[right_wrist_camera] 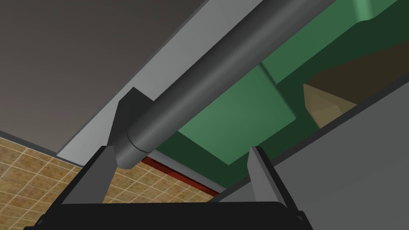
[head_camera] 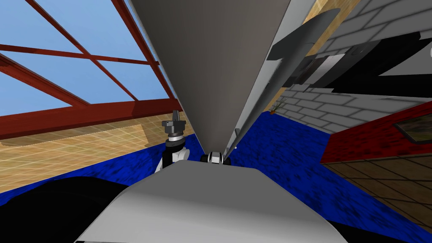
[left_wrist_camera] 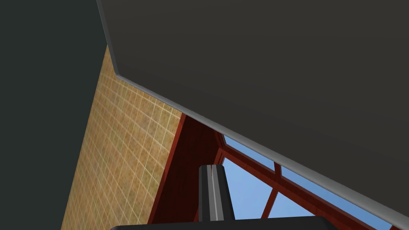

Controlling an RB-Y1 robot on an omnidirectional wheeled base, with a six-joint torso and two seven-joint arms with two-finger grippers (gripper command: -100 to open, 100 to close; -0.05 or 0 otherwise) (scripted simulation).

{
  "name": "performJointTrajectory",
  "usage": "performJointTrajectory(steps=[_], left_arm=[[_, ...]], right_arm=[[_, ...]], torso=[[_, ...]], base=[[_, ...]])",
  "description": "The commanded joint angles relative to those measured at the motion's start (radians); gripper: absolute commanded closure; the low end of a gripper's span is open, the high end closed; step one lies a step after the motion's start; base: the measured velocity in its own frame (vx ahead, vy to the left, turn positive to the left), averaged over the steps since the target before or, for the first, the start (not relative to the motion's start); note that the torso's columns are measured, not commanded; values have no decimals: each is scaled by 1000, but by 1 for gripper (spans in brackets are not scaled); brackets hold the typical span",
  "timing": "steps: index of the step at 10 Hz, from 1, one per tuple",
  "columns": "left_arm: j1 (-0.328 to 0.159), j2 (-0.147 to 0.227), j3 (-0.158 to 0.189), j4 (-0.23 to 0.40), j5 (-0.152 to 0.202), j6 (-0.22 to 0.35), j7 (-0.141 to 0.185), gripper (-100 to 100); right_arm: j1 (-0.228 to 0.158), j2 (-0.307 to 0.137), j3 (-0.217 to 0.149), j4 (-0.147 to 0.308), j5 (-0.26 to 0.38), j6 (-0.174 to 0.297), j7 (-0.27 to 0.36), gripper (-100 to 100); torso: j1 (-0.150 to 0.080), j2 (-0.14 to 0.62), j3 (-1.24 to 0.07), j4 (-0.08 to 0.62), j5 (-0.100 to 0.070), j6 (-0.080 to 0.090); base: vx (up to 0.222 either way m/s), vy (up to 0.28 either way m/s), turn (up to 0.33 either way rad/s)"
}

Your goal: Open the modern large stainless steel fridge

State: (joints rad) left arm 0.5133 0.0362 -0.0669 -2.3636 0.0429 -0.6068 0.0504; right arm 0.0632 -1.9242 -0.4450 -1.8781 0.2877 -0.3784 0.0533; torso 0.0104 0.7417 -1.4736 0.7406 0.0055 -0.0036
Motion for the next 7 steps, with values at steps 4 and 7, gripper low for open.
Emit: performJointTrajectory(steps=[4, 7], left_arm=[[0, 0, 0, 0, 0, 0, 0, 0], [0, 0, 0, 0, 0, 0, 0, 0]], right_arm=[[-10, -71, -30, -7, -15, 1, 16, -100], [-13, -91, -39, -10, -11, 2, 17, -100]], torso=[[6, 3, 1, 3, 4, -2], [13, 6, 4, 5, 7, -4]], base=[[-1, 0, -3], [-4, 6, -20]])
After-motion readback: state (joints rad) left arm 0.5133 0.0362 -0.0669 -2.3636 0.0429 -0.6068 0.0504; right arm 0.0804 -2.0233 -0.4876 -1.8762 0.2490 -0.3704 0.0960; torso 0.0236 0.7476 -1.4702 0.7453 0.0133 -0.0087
